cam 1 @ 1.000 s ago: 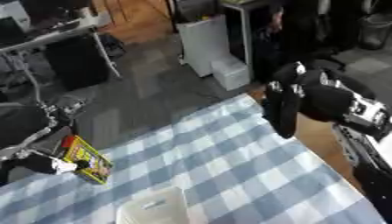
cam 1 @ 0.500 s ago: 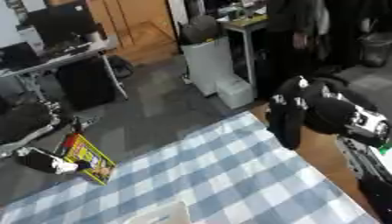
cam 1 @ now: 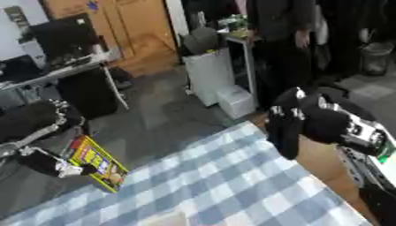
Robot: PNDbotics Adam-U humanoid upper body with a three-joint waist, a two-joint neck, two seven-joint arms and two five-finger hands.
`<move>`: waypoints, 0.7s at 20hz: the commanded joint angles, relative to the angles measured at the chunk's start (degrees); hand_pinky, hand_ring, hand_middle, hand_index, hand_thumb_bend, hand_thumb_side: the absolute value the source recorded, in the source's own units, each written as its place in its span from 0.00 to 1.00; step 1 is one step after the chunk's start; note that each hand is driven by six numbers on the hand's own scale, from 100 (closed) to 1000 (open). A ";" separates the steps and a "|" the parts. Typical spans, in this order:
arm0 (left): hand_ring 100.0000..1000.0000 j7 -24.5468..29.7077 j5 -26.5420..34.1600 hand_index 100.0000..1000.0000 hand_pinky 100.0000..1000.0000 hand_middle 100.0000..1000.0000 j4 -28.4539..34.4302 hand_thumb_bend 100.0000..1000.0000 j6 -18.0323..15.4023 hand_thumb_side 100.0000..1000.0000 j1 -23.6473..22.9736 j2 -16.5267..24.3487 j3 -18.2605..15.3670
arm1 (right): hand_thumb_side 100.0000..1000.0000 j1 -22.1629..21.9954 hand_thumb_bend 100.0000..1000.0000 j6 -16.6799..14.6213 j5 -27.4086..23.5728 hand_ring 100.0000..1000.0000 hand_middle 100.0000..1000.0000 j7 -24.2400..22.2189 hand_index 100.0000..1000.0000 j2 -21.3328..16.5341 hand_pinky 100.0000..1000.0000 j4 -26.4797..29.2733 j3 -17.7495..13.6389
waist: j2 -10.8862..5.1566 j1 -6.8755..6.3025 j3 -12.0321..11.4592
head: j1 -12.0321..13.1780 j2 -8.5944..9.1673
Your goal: Pick up objects on the table and place them in the box.
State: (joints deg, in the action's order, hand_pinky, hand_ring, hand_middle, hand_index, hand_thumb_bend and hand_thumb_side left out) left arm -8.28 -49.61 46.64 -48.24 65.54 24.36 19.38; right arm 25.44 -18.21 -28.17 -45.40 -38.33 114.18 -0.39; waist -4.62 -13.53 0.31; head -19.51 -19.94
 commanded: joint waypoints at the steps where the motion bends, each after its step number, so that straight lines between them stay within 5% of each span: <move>1: 0.00 2.70 5.50 0.23 0.00 0.00 4.01 0.51 0.71 0.47 1.71 2.92 1.52 | 1.00 0.10 0.00 -6.81 -0.23 0.22 0.33 -6.57 0.45 -1.26 0.00 0.41 -0.63 | -0.74 0.58 -0.34 | -3.29 2.23; 6: 0.00 7.33 14.29 0.24 0.00 0.00 10.22 0.51 3.26 0.47 1.02 3.95 4.14 | 1.00 -0.04 0.00 -7.22 -0.04 0.22 0.33 -6.57 0.45 -1.44 0.00 0.41 -0.54 | -0.71 0.58 -0.53 | -9.22 5.60; 10: 0.00 11.00 19.70 0.24 0.00 0.00 14.90 0.51 5.10 0.47 0.00 5.35 6.14 | 1.00 -0.08 0.00 -7.45 0.09 0.22 0.33 -6.57 0.44 -1.52 0.00 0.41 -0.46 | -0.66 0.58 -0.63 | -14.64 10.11; 14: 0.00 12.61 24.74 0.24 0.00 0.00 19.21 0.52 6.36 0.47 -1.72 6.71 7.11 | 1.00 0.17 0.00 -7.96 0.28 0.22 0.33 -6.57 0.44 -1.60 0.00 0.41 -0.11 | -0.24 0.58 -0.61 | -24.49 20.13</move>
State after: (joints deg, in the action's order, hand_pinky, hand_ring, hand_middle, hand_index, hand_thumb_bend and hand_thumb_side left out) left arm 3.76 -26.68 64.05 -42.20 62.97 28.53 26.56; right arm 25.02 -18.73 -28.10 -44.88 -38.42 114.18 -0.31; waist -4.45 -13.56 -0.12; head -41.02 -2.92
